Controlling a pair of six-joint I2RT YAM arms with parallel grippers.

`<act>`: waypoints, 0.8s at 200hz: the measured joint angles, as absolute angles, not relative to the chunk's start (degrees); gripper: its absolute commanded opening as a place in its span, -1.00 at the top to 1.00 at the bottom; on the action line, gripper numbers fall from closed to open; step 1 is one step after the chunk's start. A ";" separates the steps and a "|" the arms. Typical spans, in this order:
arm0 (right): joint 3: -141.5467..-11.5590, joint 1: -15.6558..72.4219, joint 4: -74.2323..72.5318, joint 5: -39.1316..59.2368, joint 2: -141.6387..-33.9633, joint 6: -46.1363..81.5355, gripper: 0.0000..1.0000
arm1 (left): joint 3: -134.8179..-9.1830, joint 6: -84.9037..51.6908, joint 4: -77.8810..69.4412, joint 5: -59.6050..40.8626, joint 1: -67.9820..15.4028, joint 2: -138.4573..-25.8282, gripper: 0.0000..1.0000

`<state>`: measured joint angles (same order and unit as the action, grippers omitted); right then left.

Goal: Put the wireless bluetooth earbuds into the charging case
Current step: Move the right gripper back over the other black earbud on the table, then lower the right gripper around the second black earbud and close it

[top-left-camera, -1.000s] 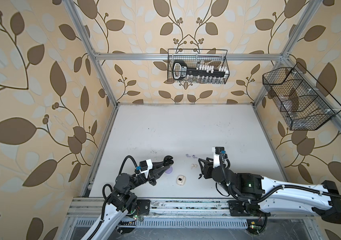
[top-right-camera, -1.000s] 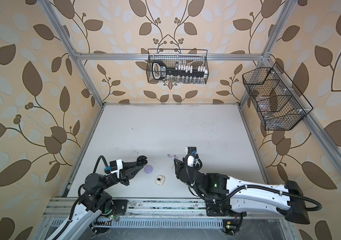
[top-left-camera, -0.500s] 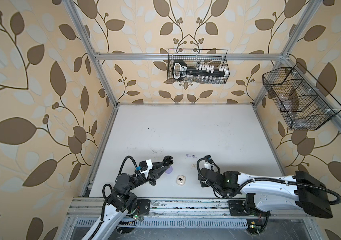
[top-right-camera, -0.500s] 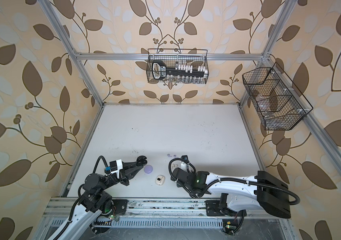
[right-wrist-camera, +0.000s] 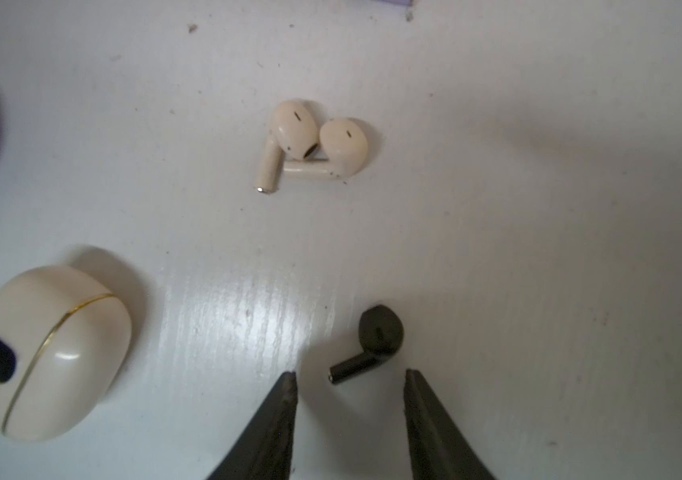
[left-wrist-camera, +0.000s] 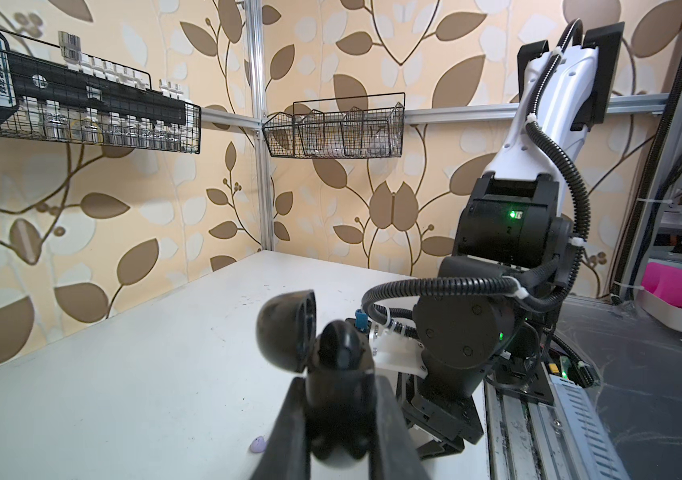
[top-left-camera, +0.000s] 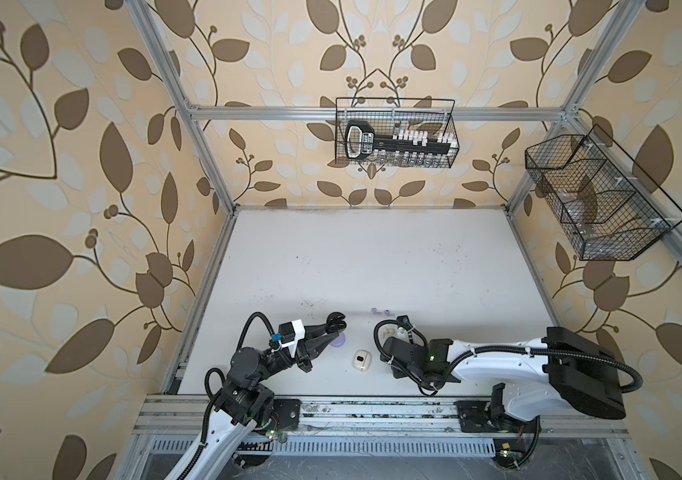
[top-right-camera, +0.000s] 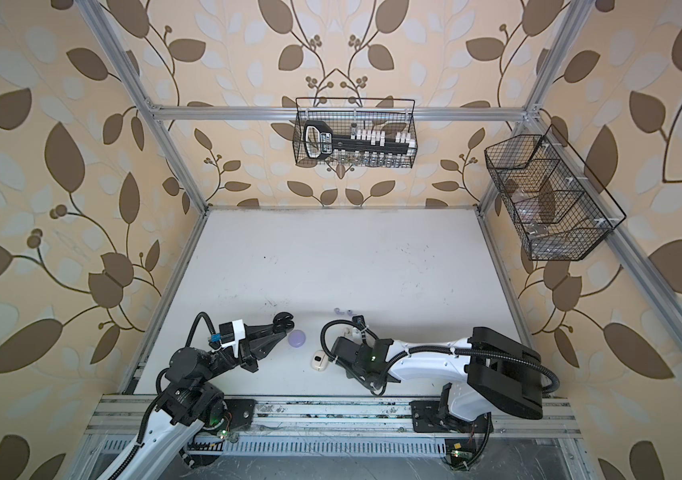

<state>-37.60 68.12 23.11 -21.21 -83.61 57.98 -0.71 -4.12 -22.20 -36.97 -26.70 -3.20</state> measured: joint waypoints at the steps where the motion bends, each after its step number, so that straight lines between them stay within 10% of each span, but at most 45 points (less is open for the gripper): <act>1: -37.63 68.12 23.16 -21.21 -83.70 57.93 0.09 | -0.71 -4.12 -22.20 -36.97 -26.70 -3.20 1.00; 160: -40.29 67.33 31.31 -24.64 -84.49 55.88 0.33 | -0.69 -4.12 -22.17 -36.97 -26.70 -3.20 1.00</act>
<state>-40.29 67.33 31.31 -24.64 -84.49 55.88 -0.69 -4.12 -22.17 -36.97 -26.70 -3.20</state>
